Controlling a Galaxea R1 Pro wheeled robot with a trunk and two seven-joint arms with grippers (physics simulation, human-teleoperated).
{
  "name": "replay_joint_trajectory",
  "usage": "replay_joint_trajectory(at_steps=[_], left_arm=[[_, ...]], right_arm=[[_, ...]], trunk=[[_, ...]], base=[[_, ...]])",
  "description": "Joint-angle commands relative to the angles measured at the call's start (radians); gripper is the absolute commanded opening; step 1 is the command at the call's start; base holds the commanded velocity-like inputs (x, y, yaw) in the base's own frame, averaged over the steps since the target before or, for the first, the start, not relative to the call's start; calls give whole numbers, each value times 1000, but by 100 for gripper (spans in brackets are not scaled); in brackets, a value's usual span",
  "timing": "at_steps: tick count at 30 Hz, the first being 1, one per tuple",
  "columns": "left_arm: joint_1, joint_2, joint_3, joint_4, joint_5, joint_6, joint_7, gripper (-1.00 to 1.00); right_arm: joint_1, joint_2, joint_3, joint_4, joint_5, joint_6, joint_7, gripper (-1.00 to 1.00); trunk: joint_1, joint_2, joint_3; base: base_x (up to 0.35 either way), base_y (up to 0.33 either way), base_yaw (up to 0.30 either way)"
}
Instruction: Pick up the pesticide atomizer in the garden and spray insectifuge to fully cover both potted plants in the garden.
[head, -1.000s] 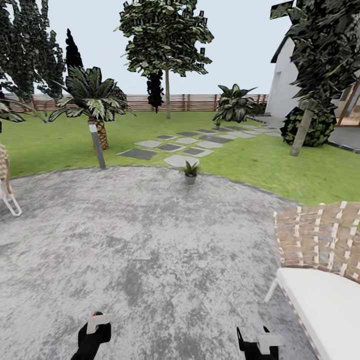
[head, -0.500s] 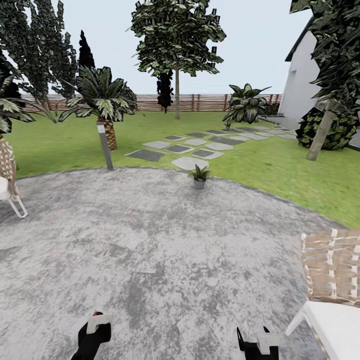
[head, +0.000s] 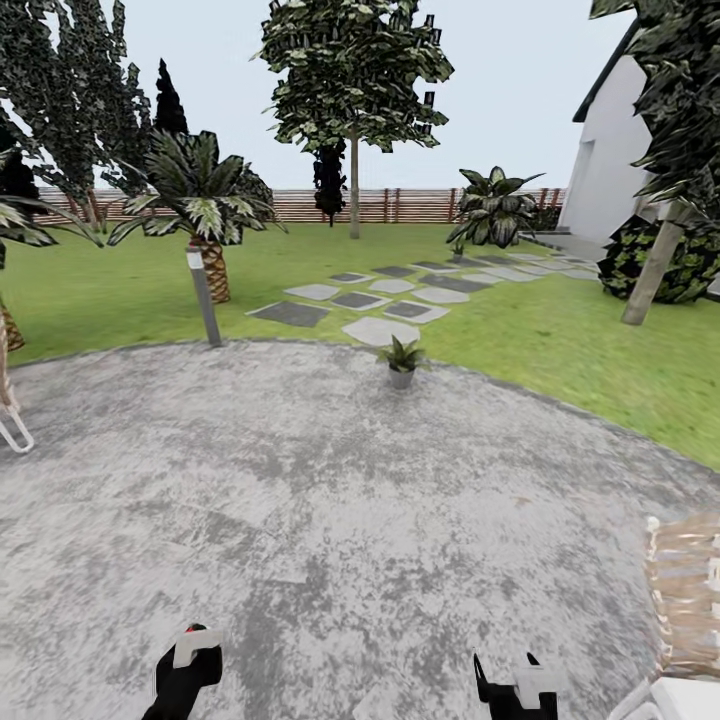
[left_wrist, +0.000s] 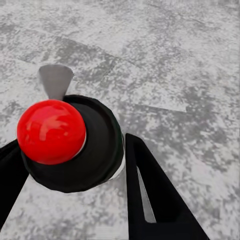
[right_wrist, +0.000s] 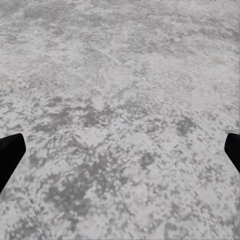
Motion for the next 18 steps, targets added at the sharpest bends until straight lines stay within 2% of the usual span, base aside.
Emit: replay_joint_trajectory(at_steps=[1, 18], left_arm=[[-1, 0, -3, 1, 10, -3, -1, -100], [-1, 0, -3, 1, 10, -4, -1, -100]], right_arm=[[-1, 0, -1, 1, 6, -2, -4, 100], [-1, 0, -1, 0, 6, -2, -5, 100]], trunk=[[0, 0, -1], [0, 0, -1]], base=[[340, 0, 0], [339, 0, 0]])
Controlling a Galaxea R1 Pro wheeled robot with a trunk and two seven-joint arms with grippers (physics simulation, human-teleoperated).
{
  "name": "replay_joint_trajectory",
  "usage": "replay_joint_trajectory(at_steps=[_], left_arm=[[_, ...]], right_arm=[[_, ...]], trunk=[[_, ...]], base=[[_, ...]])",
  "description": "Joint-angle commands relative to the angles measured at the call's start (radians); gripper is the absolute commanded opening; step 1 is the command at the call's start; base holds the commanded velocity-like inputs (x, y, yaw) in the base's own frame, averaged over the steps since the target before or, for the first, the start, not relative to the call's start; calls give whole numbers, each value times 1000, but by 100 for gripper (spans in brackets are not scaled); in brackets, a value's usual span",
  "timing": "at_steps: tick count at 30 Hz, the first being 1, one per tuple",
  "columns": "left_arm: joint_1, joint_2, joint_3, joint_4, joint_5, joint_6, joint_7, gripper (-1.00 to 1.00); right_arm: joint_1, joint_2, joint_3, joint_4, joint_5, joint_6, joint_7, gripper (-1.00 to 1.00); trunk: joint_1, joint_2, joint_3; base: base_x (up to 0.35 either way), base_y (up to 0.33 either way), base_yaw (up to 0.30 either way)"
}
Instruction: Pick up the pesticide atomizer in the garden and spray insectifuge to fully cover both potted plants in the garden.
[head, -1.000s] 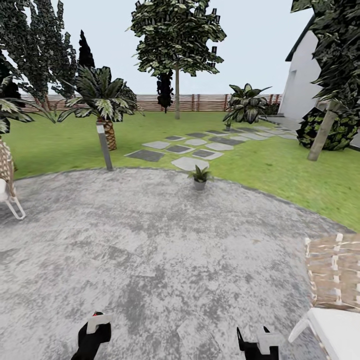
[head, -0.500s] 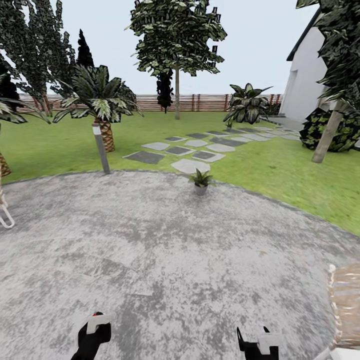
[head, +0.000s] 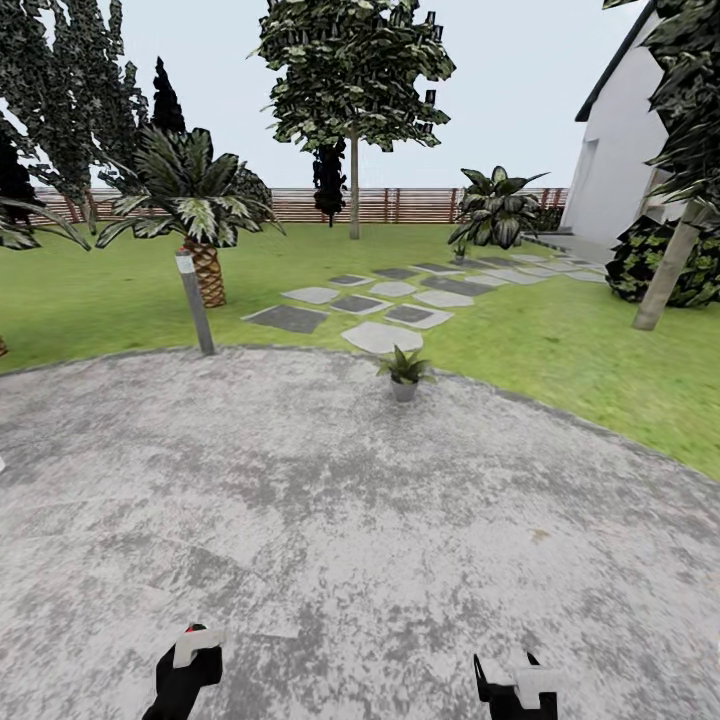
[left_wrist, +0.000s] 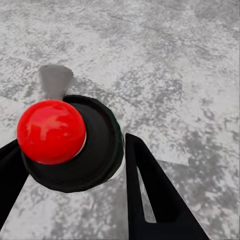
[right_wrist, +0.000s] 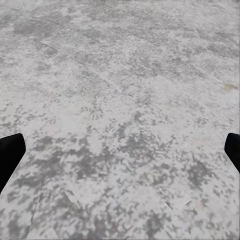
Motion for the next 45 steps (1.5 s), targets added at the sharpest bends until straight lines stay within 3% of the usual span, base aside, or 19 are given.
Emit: replay_joint_trajectory(at_steps=[1, 45], left_arm=[[-1, 0, -3, 1, 10, -3, -1, -100], [-1, 0, -3, 1, 9, -3, -1, -100]], right_arm=[[-1, 0, -1, 1, 6, -2, -4, 100], [-1, 0, -1, 1, 6, -2, -5, 100]], trunk=[[0, 0, -1], [0, 0, -1]], base=[[339, 0, 0], [340, 0, 0]])
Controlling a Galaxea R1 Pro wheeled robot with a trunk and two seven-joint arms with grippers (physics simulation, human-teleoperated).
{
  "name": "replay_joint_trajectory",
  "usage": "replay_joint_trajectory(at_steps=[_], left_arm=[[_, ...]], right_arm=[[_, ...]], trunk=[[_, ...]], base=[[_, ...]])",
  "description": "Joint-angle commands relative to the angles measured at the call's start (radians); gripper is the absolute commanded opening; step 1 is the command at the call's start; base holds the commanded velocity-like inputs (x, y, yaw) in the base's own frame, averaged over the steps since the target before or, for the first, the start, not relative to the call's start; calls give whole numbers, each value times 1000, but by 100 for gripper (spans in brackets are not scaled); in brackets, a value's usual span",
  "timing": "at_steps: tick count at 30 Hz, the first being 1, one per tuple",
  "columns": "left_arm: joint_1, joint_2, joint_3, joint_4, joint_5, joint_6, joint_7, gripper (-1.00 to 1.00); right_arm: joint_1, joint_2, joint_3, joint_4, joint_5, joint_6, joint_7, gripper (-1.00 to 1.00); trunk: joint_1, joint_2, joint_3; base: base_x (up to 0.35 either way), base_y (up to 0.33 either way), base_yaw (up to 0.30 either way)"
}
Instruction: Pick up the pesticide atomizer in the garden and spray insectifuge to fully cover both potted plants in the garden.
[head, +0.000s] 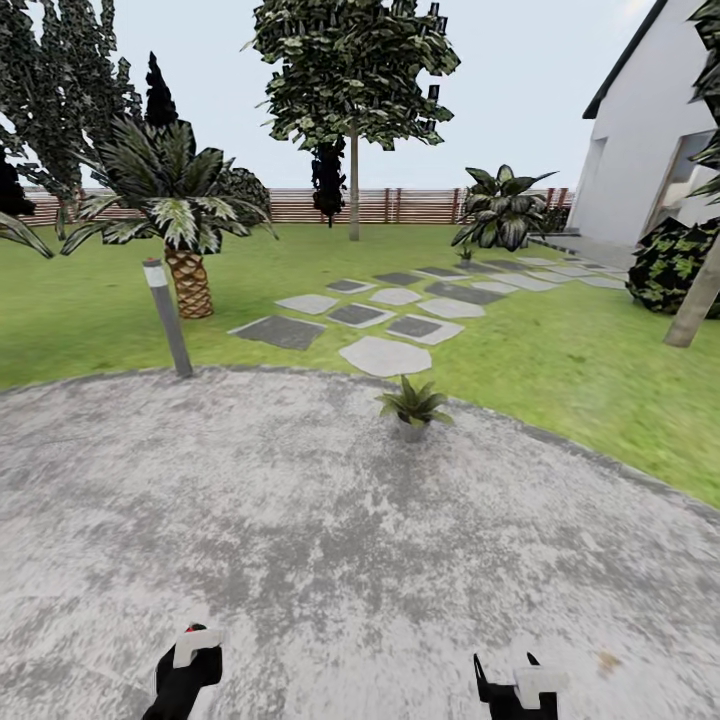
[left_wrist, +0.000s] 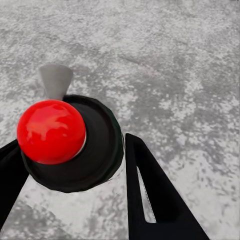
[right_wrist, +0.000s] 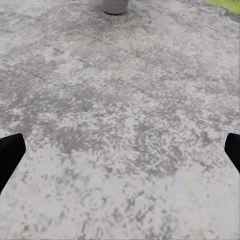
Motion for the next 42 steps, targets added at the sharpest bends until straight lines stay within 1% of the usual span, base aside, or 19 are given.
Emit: replay_joint_trajectory(at_steps=[1, 18, 36, 42], left_arm=[[-1, 0, -3, 1, 10, -3, -1, -100], [-1, 0, -3, 1, 10, -5, -1, -100], [-1, 0, -3, 1, 10, -6, -1, -100], [-1, 0, -3, 1, 10, -6, -1, -100]], right_arm=[[-1, 0, -1, 0, 6, -2, -5, 100], [-1, 0, -1, 0, 6, -3, -5, 100], [-1, 0, -1, 0, 6, -3, -5, 100], [-1, 0, -1, 1, 6, -3, -5, 100]], trunk=[[0, 0, -1], [0, 0, -1], [0, 0, -1], [0, 0, -1]], base=[[339, 0, 0], [339, 0, -12], [340, 0, -267], [334, 83, -282]])
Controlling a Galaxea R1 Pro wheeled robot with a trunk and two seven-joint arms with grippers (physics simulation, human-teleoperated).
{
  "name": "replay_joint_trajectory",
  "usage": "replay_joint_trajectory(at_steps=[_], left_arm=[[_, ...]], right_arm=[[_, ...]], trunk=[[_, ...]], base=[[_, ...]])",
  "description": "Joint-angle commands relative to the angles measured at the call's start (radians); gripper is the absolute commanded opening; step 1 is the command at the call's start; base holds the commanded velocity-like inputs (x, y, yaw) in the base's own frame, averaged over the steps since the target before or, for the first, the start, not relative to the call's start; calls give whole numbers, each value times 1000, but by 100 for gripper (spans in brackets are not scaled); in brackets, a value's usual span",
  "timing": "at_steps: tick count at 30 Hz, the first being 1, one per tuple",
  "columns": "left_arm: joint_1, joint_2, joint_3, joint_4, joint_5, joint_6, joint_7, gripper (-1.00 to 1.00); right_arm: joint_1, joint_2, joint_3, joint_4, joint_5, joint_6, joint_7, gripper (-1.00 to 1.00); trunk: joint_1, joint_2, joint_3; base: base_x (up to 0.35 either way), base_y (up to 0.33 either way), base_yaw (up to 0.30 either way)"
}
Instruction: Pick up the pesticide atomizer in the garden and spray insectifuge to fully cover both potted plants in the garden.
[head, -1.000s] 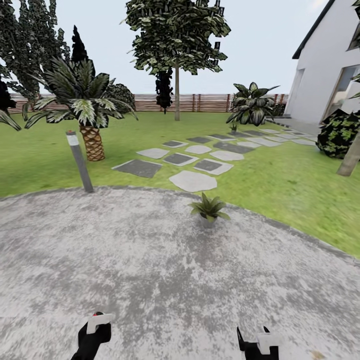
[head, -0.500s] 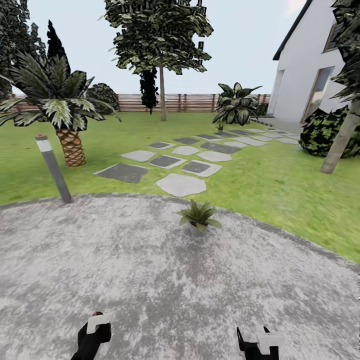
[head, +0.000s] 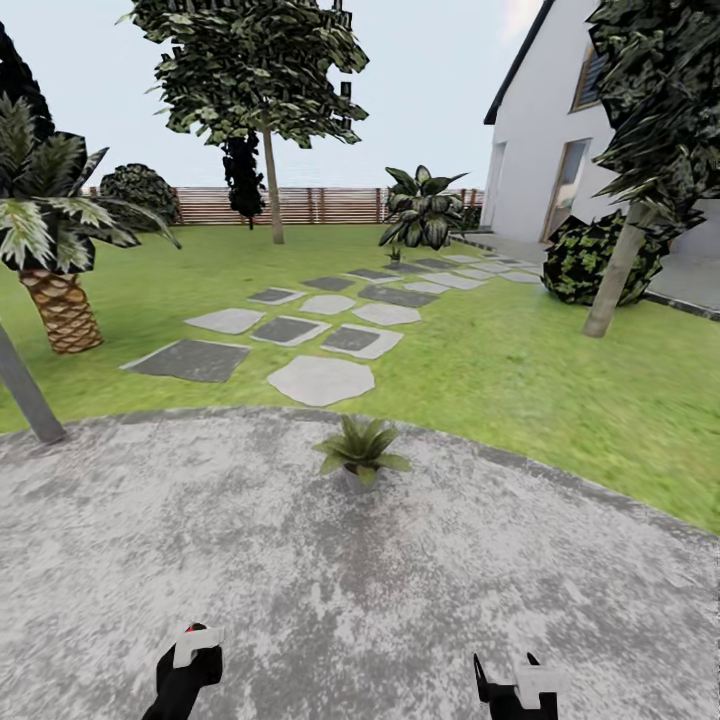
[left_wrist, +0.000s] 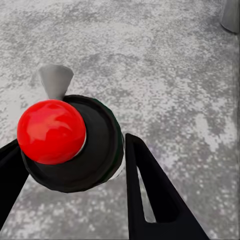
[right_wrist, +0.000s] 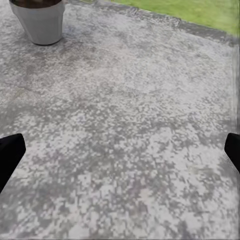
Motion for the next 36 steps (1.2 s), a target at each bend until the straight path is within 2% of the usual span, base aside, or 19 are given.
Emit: replay_joint_trajectory(at_steps=[1, 6, 21, 36], left_arm=[[0, 0, -3, 0, 10, -3, -1, -100], [0, 0, -3, 0, 10, -3, -1, -100], [0, 0, -4, 0, 10, -3, -1, -100], [0, 0, -4, 0, 10, -4, -1, -100]], right_arm=[[-1, 0, -1, 1, 6, -3, -5, 100], [-1, 0, -1, 1, 6, -3, -5, 100], [-1, 1, -1, 1, 6, -3, -5, 100], [-1, 1, -1, 1, 6, -3, -5, 100]], trunk=[[0, 0, -1], [0, 0, -1], [0, 0, -1], [0, 0, -1]], base=[[321, 140, -282], [312, 155, -245], [306, 103, -21], [305, 0, -262]])
